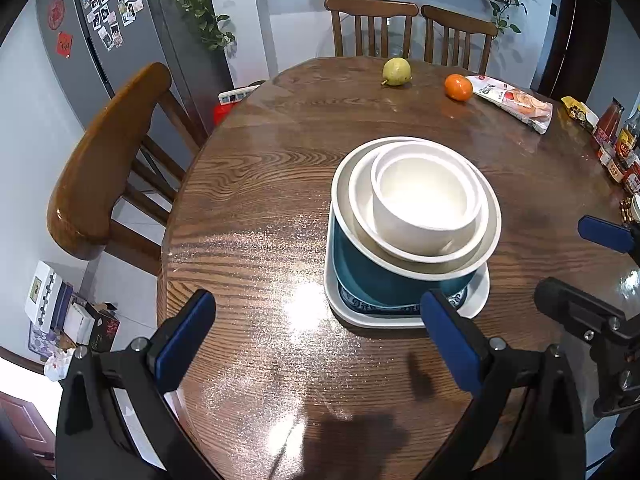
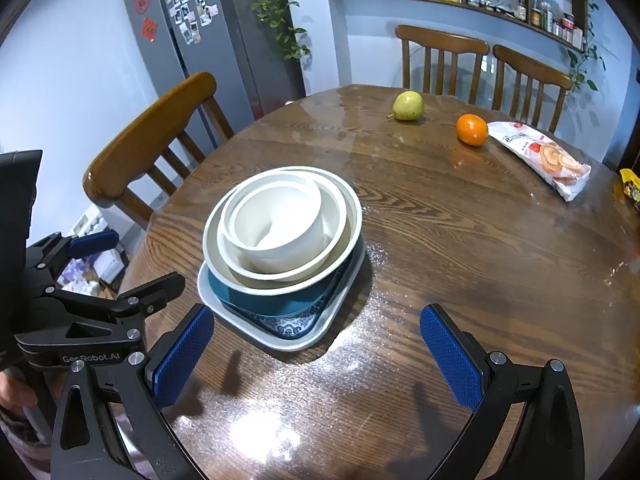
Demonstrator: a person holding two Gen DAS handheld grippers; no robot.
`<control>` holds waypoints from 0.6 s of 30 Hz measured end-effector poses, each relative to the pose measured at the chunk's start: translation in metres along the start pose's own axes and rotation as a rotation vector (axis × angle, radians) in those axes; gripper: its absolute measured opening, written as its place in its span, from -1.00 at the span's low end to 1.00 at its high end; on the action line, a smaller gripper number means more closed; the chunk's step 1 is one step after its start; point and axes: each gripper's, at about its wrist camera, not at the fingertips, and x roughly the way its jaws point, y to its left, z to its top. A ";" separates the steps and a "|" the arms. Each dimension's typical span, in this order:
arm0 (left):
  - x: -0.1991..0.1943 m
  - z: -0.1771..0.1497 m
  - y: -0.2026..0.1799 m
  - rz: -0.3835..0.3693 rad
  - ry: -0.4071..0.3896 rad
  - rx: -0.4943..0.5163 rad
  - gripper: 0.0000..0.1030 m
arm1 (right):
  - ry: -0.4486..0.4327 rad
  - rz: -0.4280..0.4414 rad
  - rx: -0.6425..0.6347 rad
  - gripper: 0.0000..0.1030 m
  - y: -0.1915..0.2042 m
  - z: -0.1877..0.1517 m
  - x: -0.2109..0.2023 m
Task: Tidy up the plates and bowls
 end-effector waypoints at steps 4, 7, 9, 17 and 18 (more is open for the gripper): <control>0.001 0.000 0.001 0.002 0.004 -0.001 0.98 | 0.002 0.003 -0.001 0.99 0.001 0.000 0.000; 0.001 0.000 0.000 0.003 0.002 0.000 0.98 | 0.003 0.003 -0.005 0.99 0.002 0.001 0.002; 0.001 0.000 0.000 0.004 0.003 -0.001 0.98 | 0.004 0.003 -0.007 0.99 0.002 0.001 0.002; 0.004 0.003 0.002 0.005 0.004 -0.005 0.98 | 0.005 0.004 -0.013 0.99 0.003 0.002 0.004; 0.004 0.003 0.002 0.006 0.004 -0.005 0.98 | 0.006 0.003 -0.013 0.99 0.004 0.003 0.005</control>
